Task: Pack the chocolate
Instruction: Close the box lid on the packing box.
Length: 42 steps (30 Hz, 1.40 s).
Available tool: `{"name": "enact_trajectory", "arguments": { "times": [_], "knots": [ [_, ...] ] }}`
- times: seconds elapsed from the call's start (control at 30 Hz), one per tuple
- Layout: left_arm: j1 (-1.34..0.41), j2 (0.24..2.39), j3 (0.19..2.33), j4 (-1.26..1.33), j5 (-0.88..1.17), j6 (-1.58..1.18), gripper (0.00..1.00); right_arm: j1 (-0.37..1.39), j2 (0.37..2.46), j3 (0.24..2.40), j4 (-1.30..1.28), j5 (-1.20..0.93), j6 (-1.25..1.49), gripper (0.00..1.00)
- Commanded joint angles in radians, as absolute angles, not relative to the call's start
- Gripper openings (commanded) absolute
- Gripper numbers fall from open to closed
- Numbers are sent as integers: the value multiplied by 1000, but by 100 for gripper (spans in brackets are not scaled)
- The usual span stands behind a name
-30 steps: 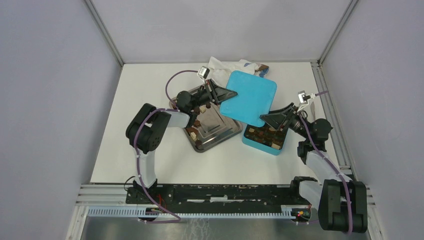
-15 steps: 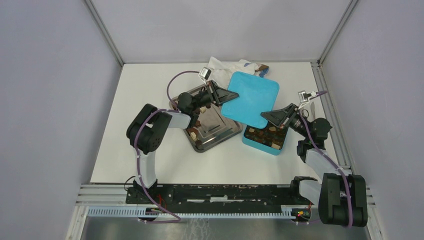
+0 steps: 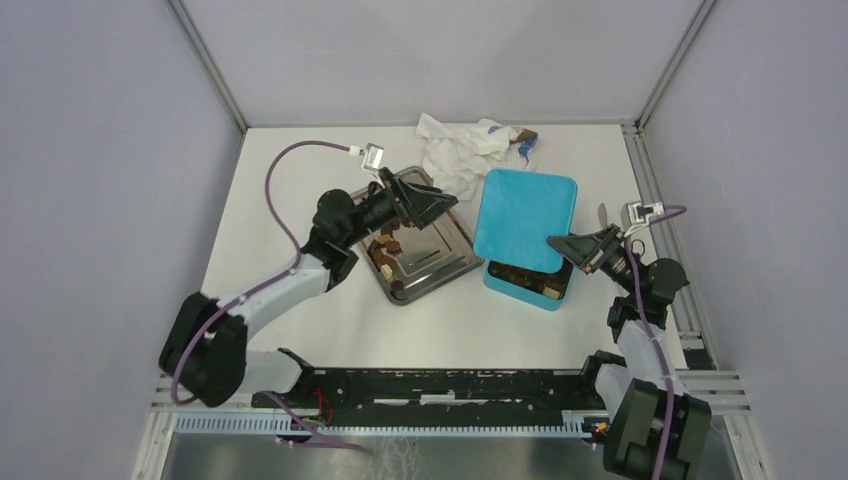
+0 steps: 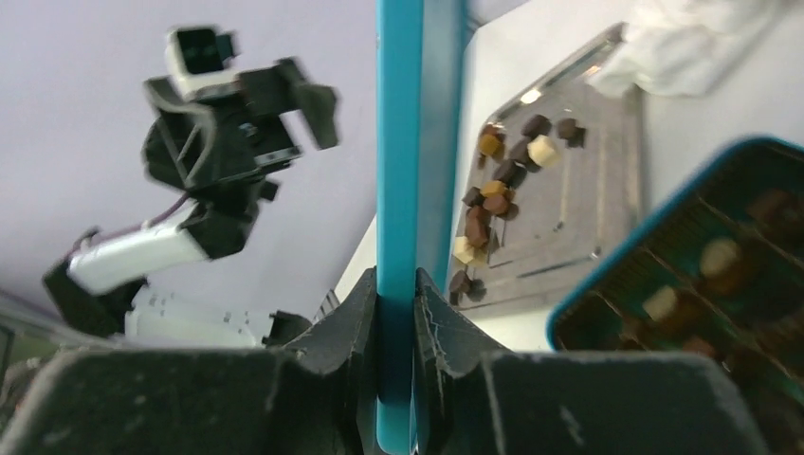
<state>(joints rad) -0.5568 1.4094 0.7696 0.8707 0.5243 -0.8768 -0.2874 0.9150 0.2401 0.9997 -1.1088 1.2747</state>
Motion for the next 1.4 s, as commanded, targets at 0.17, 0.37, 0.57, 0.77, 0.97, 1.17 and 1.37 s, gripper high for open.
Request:
{"name": "enact_trajectory", "arguments": {
  "times": [0.17, 0.37, 0.57, 0.77, 0.97, 1.17, 1.37],
  "knots": [
    [-551, 1232, 737, 379, 241, -572, 99, -439, 802, 144, 612, -1222, 1120, 0],
    [-564, 1331, 717, 463, 330, -624, 92, -439, 811, 87, 603, -1153, 1160, 0],
    [-656, 1466, 795, 446, 301, -604, 81, -439, 876, 83, 617, -1100, 1172, 0],
    [-727, 1609, 965, 263, 218, -550, 63, -439, 917, 86, 635, -1075, 1172, 0],
    [-742, 1691, 1059, 160, 179, -566, 63, -448, 916, 62, 709, -1020, 1213, 0],
    [-744, 1776, 1153, 63, 203, -571, 63, -475, 896, 52, 645, -990, 1177, 0],
    [-762, 1863, 1242, 12, 269, -560, 61, -487, 875, 53, 581, -976, 1135, 3]
  ]
}}
